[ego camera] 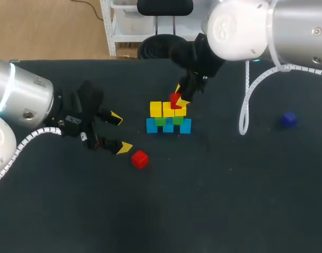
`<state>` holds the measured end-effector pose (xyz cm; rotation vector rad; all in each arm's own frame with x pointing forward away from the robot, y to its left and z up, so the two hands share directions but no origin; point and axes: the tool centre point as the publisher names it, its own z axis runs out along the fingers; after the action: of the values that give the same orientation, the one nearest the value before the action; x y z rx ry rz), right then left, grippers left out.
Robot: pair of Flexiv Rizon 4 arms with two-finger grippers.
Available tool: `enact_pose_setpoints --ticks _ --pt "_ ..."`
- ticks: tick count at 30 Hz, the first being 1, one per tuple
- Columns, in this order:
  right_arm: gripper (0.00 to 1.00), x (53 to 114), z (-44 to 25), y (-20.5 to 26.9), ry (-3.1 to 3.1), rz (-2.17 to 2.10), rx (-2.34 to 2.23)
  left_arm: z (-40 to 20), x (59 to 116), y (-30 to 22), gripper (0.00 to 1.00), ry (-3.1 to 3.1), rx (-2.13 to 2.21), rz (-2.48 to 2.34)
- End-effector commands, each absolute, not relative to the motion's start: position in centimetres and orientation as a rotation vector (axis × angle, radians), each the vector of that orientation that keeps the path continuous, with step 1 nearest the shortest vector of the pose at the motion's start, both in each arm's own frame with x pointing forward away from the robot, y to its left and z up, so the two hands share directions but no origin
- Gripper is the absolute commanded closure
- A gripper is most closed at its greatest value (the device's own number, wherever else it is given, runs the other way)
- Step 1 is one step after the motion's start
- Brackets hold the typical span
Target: Place the blue cubes, place green cubes on the blue cubes, place the yellow cubes on the green cubes, then place the red cubes on the yellow cubes, and place purple cube on the red cubes.
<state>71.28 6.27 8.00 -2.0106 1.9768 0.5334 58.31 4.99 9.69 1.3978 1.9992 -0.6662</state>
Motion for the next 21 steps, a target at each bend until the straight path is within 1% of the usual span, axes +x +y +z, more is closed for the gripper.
enact_pose_setpoints --ticks 1,6,10,11,12,13,14,15,16,17,21 --pt "0.59 71.5 7.9 6.4 1.977 0.538 -2.014 9.6 58.3 5.0 0.0 1.995 1.396 -0.668" --pt "0.58 71.6 8.0 6.5 1.977 0.536 -2.014 9.6 58.3 5.0 0.0 1.995 1.396 -0.668" --pt "0.51 71.6 8.2 6.4 1.976 0.53 -2.009 9.6 58.3 5.0 0.0 1.995 1.396 -0.668" --pt "0.37 71.6 8.2 6.4 1.976 0.528 -2.006 9.6 58.3 5.0 0.0 1.995 1.396 -0.668" --pt "0.31 71.6 8.3 6.3 1.976 0.526 -2.005 9.6 58.3 5.0 0.0 1.995 1.396 -0.668" --pt "0.27 71.6 8.4 6.3 1.975 0.524 -2.002 9.6 58.3 5.0 0.0 1.995 1.396 -0.668" --pt "0.22 71.6 8.5 6.2 1.975 0.523 -1.998 9.6 58.3 5.0 0.0 1.995 1.396 -0.668" --pt "0.18 71.6 8.6 6.2 1.974 0.52 -1.995 9.6 58.3 5.0 0.0 1.995 1.396 -0.668" --pt "0.05 71.6 8.8 6.1 1.973 0.517 -1.991 9.6 58.3 5.0 0.0 1.995 1.396 -0.668" --pt "0.0 71.6 9.0 6.0 1.972 0.511 -1.987 9.6 58.3 5.0 0.0 1.995 1.396 -0.668" --pt "0.0 71.3 10.0 5.3 1.967 0.492 -1.957 9.6 58.3 5.0 0.0 1.995 1.396 -0.668"
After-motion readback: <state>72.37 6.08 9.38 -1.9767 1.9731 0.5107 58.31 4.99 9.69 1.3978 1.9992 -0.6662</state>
